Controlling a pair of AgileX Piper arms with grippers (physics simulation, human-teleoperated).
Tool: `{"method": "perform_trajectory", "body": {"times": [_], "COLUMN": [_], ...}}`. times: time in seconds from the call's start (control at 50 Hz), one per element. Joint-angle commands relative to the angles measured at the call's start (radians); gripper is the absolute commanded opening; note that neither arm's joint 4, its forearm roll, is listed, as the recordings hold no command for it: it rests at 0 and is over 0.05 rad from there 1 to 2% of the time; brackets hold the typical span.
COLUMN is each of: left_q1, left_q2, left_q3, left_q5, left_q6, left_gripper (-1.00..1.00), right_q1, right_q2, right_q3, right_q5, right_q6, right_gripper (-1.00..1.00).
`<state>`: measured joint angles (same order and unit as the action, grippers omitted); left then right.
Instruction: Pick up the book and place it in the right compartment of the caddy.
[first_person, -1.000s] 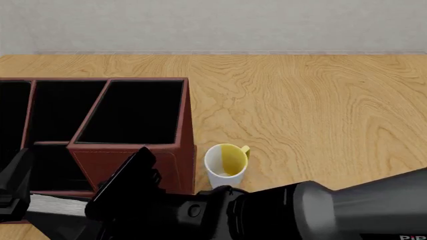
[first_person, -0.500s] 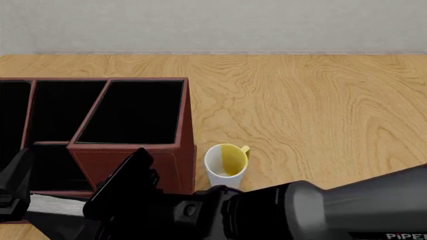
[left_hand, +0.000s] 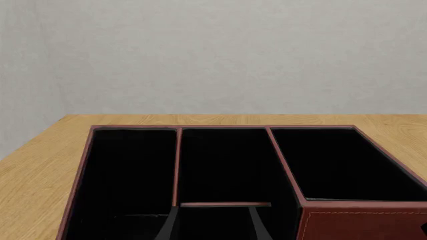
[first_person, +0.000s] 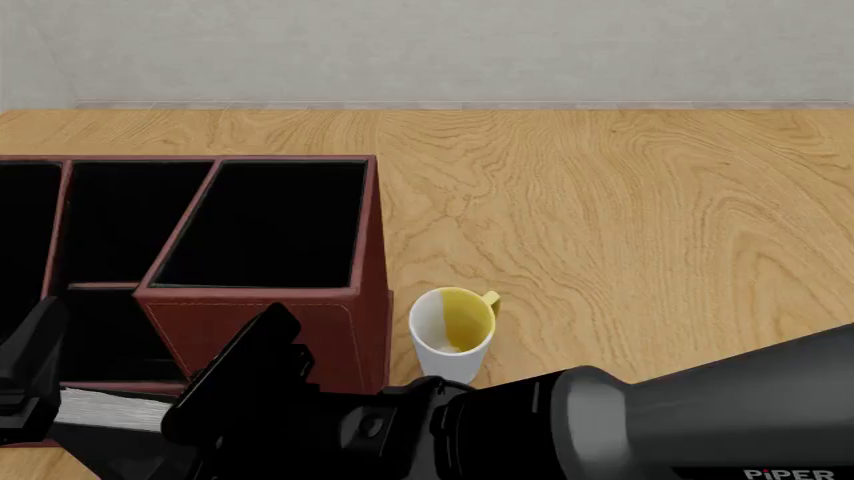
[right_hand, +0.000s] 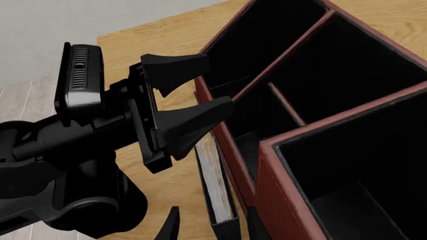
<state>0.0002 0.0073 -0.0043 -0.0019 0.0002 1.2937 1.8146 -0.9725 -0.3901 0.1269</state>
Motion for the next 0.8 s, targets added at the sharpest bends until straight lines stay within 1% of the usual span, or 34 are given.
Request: {"method": "perform_trajectory", "body": {"times": [0.02,0.8], "left_q1": [0.0,0.0], "left_q2": [0.0,0.0], "left_q3": [0.0,0.0], "left_q5": [0.0,0.0], "left_q6": [0.0,0.0], "left_gripper": [1.0,1.0], "right_q1": [0.001,-0.004], "right_q2": [0.01,0.041], "right_q3": [-0.003,-0.013], "right_q5": [-0.006,-0.026], "right_q6": [0.002,0.01], "right_gripper": [1.0,1.0]}}
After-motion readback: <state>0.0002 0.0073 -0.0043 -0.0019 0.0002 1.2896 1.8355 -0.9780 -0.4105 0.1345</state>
